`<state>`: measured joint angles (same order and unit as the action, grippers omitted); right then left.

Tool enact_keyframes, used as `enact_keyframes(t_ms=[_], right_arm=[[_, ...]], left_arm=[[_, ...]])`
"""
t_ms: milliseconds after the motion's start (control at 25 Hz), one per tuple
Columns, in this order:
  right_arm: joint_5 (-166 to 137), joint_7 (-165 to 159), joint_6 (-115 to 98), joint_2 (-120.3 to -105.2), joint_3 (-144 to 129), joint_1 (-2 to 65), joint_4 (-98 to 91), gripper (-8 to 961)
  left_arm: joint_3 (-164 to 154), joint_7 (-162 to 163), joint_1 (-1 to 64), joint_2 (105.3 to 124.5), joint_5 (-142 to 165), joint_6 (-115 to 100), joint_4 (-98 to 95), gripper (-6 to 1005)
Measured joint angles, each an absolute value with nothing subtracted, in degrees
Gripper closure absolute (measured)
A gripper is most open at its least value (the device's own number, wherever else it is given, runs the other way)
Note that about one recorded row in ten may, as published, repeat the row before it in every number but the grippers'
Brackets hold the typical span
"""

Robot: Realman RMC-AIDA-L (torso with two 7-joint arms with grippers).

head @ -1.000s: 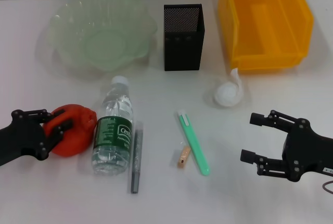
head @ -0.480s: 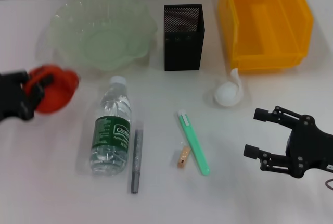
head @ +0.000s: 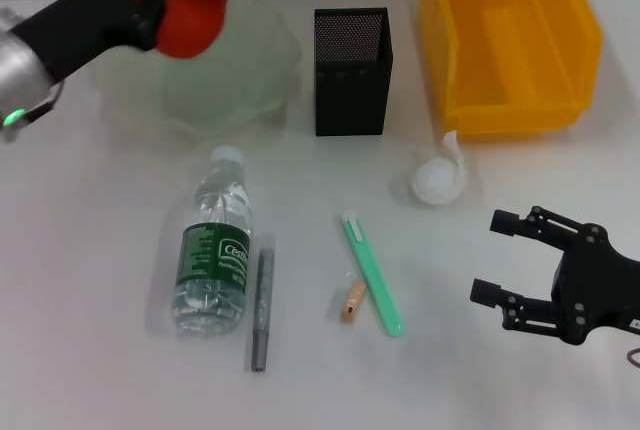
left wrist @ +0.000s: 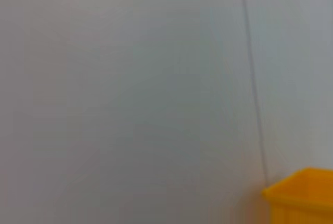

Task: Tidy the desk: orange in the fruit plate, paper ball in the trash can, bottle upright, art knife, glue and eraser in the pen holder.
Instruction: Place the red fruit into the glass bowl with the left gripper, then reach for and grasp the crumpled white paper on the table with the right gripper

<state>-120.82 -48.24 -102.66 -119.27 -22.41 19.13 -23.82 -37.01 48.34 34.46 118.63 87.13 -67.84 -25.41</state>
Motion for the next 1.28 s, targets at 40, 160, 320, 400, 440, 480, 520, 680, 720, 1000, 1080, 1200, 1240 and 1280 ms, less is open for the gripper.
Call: enact_keyframes(t_ms=[40, 160, 320, 400, 440, 480, 520, 680, 720, 1000, 1080, 1200, 1240, 1280], right_arm=[[-120.8, -48.3, -102.7, -119.27, -22.4, 18.9, -23.8, 126], [-120.8, -48.5, -103.0, -119.27, -22.4, 18.9, -23.8, 126], [-120.8, -48.6, -103.2, -119.27, -22.4, 18.9, -23.6, 126], [-120.8, -48.6, -103.3, -119.23, -22.4, 18.9, -23.6, 126], [-120.7, -48.6, -103.3, -119.22, -22.4, 18.9, -23.5, 126], [-120.7, -48.6, -103.3, -119.22, -22.4, 18.9, -23.5, 126], [-120.7, -48.6, -103.3, -119.21, -22.4, 18.9, -23.5, 126], [-120.2, -49.9, -103.8, -119.17, -21.9, 18.7, -23.8, 127], [-119.7, -50.8, -104.5, -119.12, -21.5, 18.4, -24.1, 127], [-117.7, -64.3, -116.3, -118.44, -16.4, 17.3, -33.4, 127], [-117.1, -71.4, -119.5, -118.41, -14.1, 18.5, -38.5, 127], [-115.7, -84.3, -120.9, -118.35, -14.2, 20.9, -47.5, 127], [-115.9, -94.1, -120.7, -118.57, -17.0, 22.9, -56.4, 127], [-115.9, -94.1, -120.7, -118.57, -17.0, 22.9, -56.4, 127]], left_arm=[[-37.3, 48.3, 35.3, 118.66, 87.1, -66.1, -24.7, 899], [-37.5, 48.3, 38.3, 119.01, 86.6, -59.4, -22.3, 868], [-37.5, 48.1, 39.4, 119.17, 86.3, -56.8, -20.8, 826], [-37.3, 47.9, 39.5, 119.18, 86.3, -56.7, -20.7, 805], [-37.2, 47.7, 39.2, 119.18, 86.0, -56.8, -20.7, 795], [-37.2, 47.7, 39.2, 119.18, 86.0, -56.8, -20.7, 784], [-37.2, 47.7, 38.8, 119.18, 85.6, -57.1, -20.7, 774], [-37.4, 48.5, 36.0, 118.88, 84.3, -61.1, -21.6, 643], [-37.4, 48.6, 34.8, 118.75, 84.2, -63.1, -21.9, 589], [-40.5, 47.4, 21.1, 118.07, 84.8, -80.4, -27.5, 226], [-43.7, 46.6, 18.1, 117.87, 84.8, -82.0, -28.9, 207], [-47.2, 46.1, 14.6, 118.06, 84.8, -82.4, -30.8, 178], [-49.5, 46.1, 13.2, 118.15, 84.8, -82.8, -31.3, 169], [-49.5, 46.1, 13.2, 118.15, 84.8, -82.8, -31.3, 159]])
